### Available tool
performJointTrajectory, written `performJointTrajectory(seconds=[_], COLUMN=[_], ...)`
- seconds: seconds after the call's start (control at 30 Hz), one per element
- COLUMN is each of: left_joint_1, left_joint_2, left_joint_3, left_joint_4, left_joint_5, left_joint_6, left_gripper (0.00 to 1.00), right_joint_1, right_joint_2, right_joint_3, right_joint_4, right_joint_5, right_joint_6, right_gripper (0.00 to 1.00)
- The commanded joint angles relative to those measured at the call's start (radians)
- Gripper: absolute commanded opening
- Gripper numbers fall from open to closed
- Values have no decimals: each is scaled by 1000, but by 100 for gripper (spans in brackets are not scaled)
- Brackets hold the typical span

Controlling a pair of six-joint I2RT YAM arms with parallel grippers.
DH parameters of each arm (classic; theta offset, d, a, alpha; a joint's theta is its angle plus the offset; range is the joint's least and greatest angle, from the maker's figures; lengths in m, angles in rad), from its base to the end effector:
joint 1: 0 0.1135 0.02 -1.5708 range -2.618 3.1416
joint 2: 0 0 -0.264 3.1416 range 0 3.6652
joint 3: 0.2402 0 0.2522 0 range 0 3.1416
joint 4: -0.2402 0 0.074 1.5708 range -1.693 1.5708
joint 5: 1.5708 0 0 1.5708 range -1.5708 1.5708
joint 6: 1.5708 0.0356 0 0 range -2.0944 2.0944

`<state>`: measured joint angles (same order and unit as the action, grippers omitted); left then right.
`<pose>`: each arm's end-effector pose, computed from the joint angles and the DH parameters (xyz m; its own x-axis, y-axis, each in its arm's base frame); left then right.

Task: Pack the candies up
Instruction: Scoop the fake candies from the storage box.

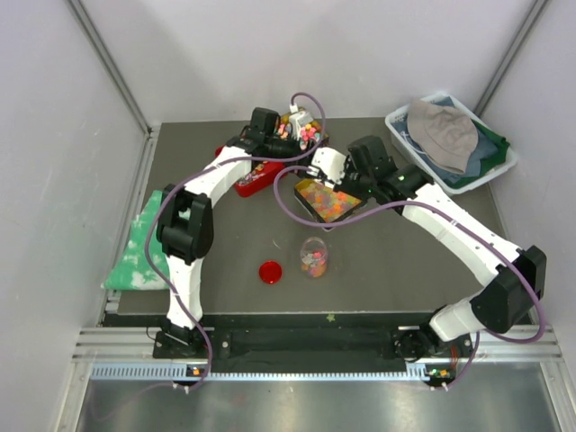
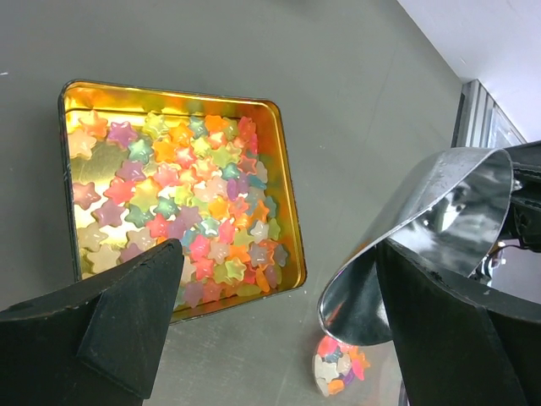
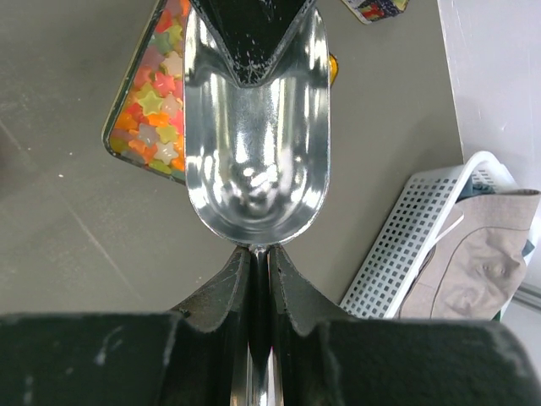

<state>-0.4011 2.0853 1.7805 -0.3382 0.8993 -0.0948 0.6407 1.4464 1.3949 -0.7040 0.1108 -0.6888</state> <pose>0.4297 -0.2125 0.2694 -0.6271 0.2020 -0.7523 0.7638 0.3488 -0.5431 0.2546 0.1849 0.3478 -0.0878 -0.8534 -0.5138 -0.7582 0.3918 -0.5212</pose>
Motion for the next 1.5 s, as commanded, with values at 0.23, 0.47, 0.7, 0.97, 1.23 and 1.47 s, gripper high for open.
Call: performJointTrajectory(seconds=[0.23, 0.47, 0.7, 0.97, 1.23, 1.47], left_joint_1=[76, 65, 41, -2, -24, -27], left_joint_2=[54, 104, 140, 165, 200, 209], left_joint_3=[131, 79, 36, 39, 53, 77], left_joint_4=[6, -4, 4, -10, -27, -35], left_joint_5=[-176, -304, -361, -407, -456, -484], left_joint_6=[18, 142, 207, 256, 277, 288], left_gripper=[99, 99, 99, 92, 74, 65], right_joint_1=[1, -55, -95, -105, -105, -105], right_joint_2=[-84, -99, -109, -124, -141, -138], right_joint_3=[-25, -25, -7, -27, -10, -25], right_joint_4=[52, 54, 41, 37, -3, -29], right_joint_5=[89, 125, 133, 148, 145, 147], right_joint_6=[-14, -44, -66, -94, -136, -196], right_gripper=[0, 0, 0, 0, 0, 0])
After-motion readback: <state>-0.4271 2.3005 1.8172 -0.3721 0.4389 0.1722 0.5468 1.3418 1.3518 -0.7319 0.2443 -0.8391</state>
